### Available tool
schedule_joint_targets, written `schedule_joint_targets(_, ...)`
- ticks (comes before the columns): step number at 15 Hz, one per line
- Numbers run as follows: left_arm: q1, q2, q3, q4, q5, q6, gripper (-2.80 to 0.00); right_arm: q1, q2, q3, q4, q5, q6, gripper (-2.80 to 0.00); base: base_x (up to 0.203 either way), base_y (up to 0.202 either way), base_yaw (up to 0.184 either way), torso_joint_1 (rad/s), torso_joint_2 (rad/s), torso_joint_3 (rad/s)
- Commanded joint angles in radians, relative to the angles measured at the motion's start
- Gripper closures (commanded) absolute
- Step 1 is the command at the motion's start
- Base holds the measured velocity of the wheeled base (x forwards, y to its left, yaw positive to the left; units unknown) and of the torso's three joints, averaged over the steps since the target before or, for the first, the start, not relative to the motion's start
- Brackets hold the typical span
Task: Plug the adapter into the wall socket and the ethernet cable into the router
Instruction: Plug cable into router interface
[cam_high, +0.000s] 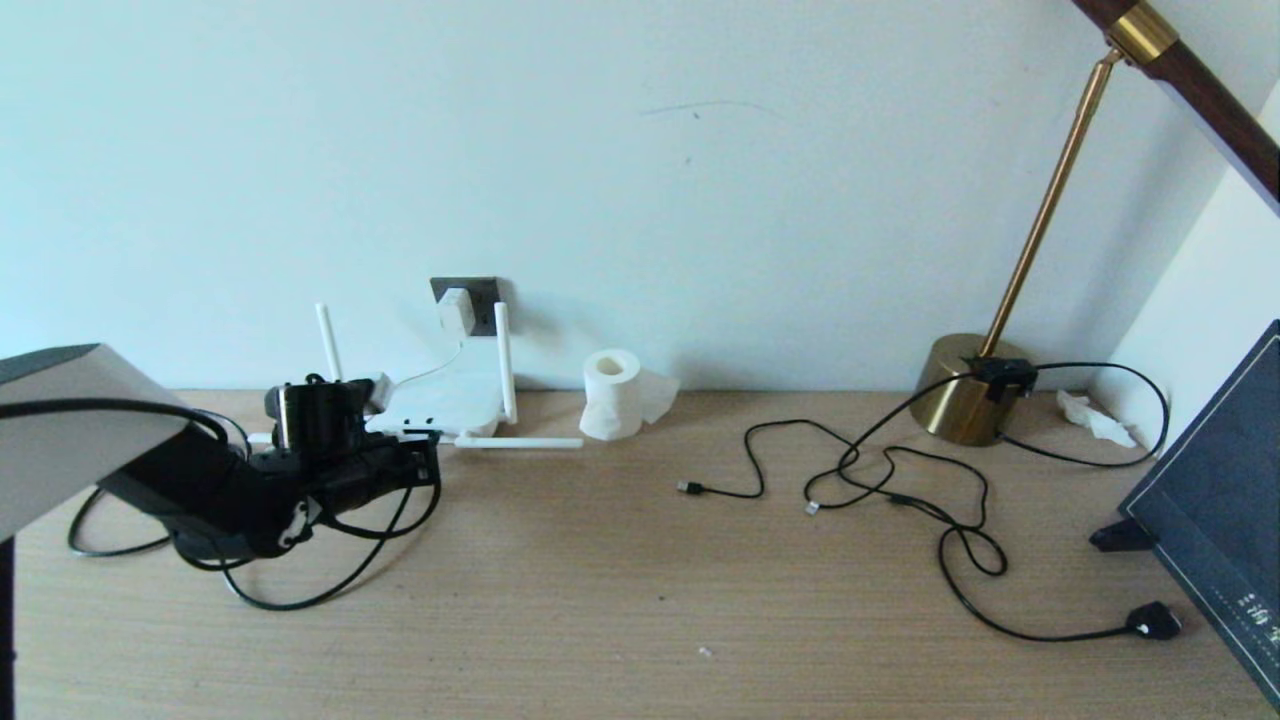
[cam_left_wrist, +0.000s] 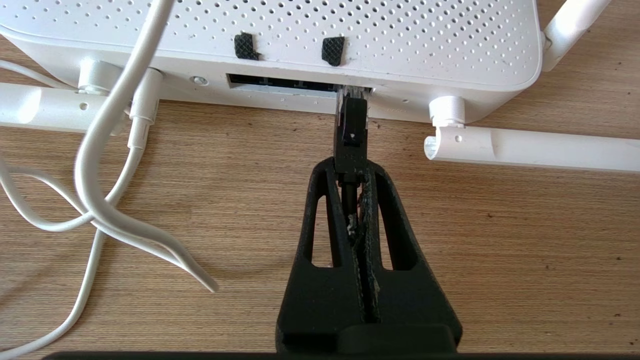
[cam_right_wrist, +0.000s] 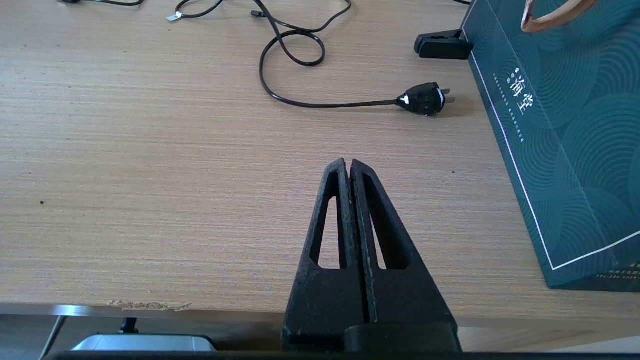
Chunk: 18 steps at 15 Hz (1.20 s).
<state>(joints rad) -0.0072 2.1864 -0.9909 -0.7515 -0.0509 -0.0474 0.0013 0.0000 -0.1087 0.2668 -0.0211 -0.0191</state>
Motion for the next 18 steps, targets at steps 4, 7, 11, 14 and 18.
schedule_joint_targets(4,0.001,-0.004,0.0,-0.005,-0.008,0.02,0.0,0.0,0.002,0.0,0.002,0.0,-0.001,0.0,0.0,0.0,0.0,0.0,0.0,0.0)
schedule_joint_targets(7,0.008,-0.008,0.0,-0.005,-0.012,0.021,0.0,0.0,0.002,0.0,0.002,0.0,-0.001,0.0,0.0,0.0,0.0,0.0,0.0,0.0)
schedule_joint_targets(11,0.021,-0.014,0.0,-0.005,-0.018,0.024,0.0,0.0,0.002,0.0,0.002,0.0,-0.001,0.0,0.0,0.0,0.0,0.0,0.0,0.0)
schedule_joint_targets(14,0.024,-0.016,0.0,-0.005,-0.021,0.026,0.0,0.0,0.002,0.0,0.002,0.0,-0.001,0.0,0.0,0.0,0.0,0.0,0.0,0.0)
schedule_joint_targets(18,0.024,-0.018,0.0,-0.005,-0.024,0.051,0.0,0.0,0.002,0.0,0.002,0.0,-0.001,0.0,0.0,0.0,0.0,0.0,0.0,0.0)
